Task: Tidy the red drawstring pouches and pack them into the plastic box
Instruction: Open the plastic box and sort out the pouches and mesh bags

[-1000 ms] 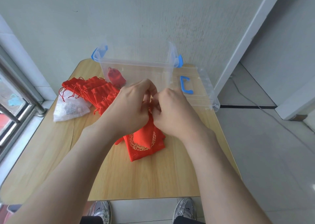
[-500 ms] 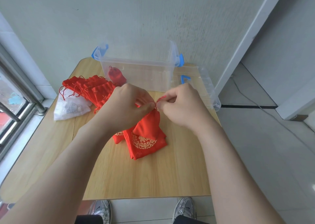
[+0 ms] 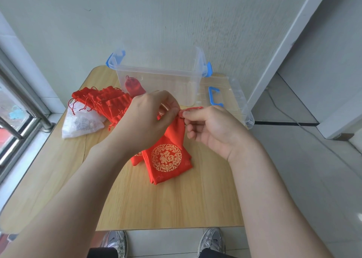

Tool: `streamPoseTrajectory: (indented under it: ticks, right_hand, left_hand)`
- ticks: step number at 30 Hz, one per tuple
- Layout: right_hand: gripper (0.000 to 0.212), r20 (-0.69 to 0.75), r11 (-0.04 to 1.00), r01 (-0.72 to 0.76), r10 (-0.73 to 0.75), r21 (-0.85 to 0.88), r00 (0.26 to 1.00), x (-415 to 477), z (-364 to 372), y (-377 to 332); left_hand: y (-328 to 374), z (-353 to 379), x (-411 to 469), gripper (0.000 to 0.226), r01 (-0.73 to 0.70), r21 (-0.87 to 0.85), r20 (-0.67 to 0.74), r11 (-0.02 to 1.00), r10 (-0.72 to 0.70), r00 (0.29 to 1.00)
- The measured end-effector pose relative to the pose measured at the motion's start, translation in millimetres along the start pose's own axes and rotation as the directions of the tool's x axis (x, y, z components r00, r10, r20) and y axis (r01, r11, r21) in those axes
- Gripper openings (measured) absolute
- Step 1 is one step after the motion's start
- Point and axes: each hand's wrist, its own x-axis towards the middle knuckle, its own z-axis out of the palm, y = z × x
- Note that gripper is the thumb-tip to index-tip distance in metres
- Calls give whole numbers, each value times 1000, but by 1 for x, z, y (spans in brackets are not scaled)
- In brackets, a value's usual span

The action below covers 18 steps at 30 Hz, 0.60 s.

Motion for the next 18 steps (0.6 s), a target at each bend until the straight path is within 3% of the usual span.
streamPoseTrajectory:
  ticks: [3, 7, 14, 18]
  right_hand:
    - [20, 39, 991, -41, 36, 130, 999, -1, 0, -2]
    - [14, 41, 978, -25, 17, 208, 999, 0, -1, -3]
    - [14, -13, 992, 103, -104, -72, 994, 0, -2, -3]
    - [15, -95, 937, 130, -169, -324, 981, 3, 0, 0]
  left_hand:
    - [4, -5, 1, 5, 43, -104, -60, 994, -50, 997]
    - [7, -11, 0, 9, 70, -190, -25, 979, -76, 997]
    - [6, -10, -3, 7, 0, -122, -66, 992, -8, 998]
    - [2, -7, -5, 3, -112, 73, -33, 991, 115, 993]
